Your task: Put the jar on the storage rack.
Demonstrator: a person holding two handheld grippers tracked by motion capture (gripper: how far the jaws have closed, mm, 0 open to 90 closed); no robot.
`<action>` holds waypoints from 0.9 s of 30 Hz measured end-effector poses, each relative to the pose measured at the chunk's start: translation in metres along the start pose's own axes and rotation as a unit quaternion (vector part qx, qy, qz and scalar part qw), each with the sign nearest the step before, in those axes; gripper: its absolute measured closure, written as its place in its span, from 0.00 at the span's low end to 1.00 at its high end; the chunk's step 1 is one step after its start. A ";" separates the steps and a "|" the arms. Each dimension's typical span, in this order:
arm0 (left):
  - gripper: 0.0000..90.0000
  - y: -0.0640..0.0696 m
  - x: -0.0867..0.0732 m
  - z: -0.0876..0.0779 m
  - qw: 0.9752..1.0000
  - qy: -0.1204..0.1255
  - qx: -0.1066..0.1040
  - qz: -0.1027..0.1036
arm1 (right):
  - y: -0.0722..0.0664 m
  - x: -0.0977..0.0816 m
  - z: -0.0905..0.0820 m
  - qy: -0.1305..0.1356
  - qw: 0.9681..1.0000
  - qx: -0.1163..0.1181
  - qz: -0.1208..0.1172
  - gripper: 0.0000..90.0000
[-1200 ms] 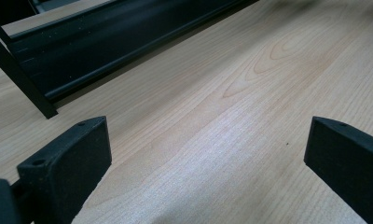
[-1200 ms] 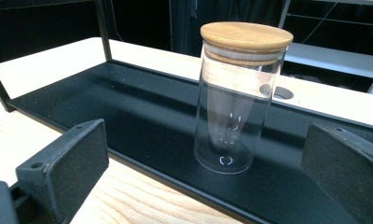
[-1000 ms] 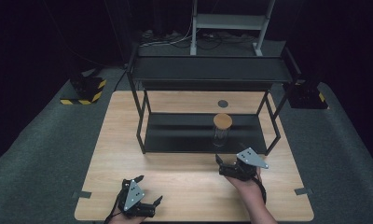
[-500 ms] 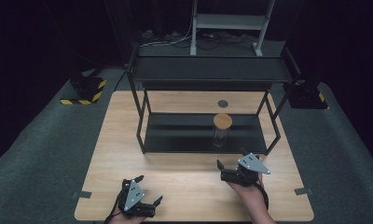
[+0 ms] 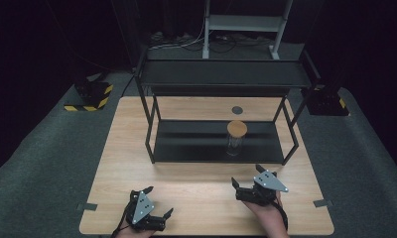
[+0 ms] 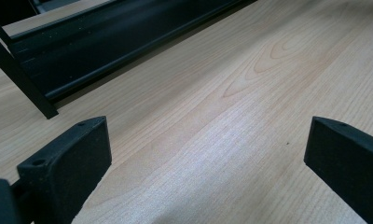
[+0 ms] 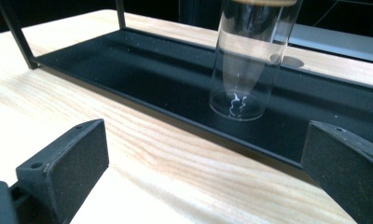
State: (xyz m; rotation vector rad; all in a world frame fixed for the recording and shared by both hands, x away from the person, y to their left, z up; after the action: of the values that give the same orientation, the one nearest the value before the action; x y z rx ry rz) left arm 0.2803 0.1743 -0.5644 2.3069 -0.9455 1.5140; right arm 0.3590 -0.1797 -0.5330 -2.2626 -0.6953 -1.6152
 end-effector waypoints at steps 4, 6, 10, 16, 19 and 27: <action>0.01 0.000 0.000 0.000 1.000 0.000 0.000 0.000 | -0.002 -0.005 -0.003 -0.004 1.000 0.001 -0.001 0.00; 0.01 0.000 0.000 0.000 1.000 0.000 0.000 0.000 | -0.003 -0.007 -0.005 -0.009 1.000 0.001 -0.003 0.00; 0.01 0.000 0.000 0.000 1.000 0.000 0.000 0.001 | -0.004 -0.012 -0.008 -0.016 1.000 0.000 -0.006 0.00; 0.01 0.000 0.000 0.000 1.000 0.000 0.001 0.001 | -0.005 -0.019 -0.013 -0.037 0.999 -0.003 -0.017 0.00; 0.01 0.000 0.000 0.000 1.000 -0.001 0.001 0.001 | -0.005 -0.023 -0.015 -0.046 0.999 -0.002 -0.017 0.00; 0.01 0.000 0.000 0.000 1.000 -0.001 0.001 0.001 | -0.006 -0.033 -0.020 -0.070 0.997 -0.002 -0.032 0.00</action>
State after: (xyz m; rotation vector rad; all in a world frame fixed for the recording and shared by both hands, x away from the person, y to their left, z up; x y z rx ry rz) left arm 0.2804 0.1741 -0.5645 2.3114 -0.9478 1.5143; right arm 0.3314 -0.1914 -0.5575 -2.3980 -0.8054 -1.4974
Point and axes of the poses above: each handheld gripper's, and its own axes: z roughly forward along the jaws, x roughly out of its top, y roughly to its right, the point moved 3 cm from there along z, roughly forward along the jaws, and after that the axes turned 1 degree about x, right-handed, at the moved point
